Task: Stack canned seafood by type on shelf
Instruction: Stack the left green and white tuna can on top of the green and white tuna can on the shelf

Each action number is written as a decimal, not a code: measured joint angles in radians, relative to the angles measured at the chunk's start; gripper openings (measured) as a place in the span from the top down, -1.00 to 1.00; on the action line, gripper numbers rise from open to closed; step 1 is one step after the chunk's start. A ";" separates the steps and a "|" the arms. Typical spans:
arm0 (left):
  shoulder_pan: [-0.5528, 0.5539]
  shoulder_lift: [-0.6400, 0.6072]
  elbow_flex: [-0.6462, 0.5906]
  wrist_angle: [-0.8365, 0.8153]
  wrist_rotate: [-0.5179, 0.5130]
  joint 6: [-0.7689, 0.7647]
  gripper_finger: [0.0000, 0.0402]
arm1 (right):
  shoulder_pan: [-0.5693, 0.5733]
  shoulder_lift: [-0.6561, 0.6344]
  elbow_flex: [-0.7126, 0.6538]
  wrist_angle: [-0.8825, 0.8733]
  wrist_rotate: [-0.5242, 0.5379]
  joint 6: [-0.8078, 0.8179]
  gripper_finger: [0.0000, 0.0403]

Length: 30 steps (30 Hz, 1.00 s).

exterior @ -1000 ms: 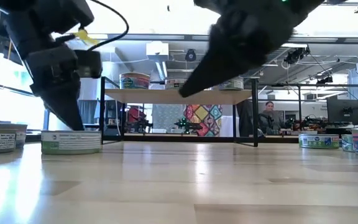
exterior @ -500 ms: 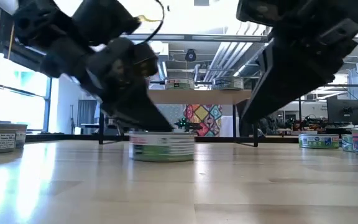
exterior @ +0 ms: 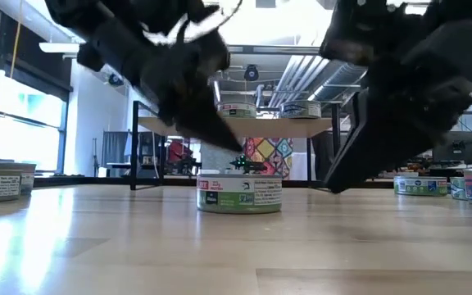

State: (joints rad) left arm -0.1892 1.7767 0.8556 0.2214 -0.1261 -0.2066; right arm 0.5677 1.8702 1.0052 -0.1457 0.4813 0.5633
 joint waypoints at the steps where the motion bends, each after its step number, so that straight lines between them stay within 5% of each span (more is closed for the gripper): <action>1: 0.008 0.005 -0.006 -0.003 0.000 0.000 1.00 | -0.008 0.000 -0.032 0.077 -0.021 -0.015 0.91; 7: 0.028 0.010 -0.025 -0.024 0.025 0.002 1.00 | -0.078 0.000 -0.160 0.415 -0.048 -0.049 0.77; 19: -0.024 -0.015 -0.023 -0.124 0.016 -0.032 1.00 | -0.181 -0.002 -0.178 0.376 0.025 -0.074 0.71; 30: -0.024 -0.045 -0.023 -0.161 0.013 -0.046 1.00 | -0.151 -0.087 -0.175 0.286 0.015 -0.023 0.72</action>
State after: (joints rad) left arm -0.2134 1.7317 0.8330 0.0602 -0.1135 -0.2523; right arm 0.4165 1.7827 0.8307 0.1405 0.4965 0.5401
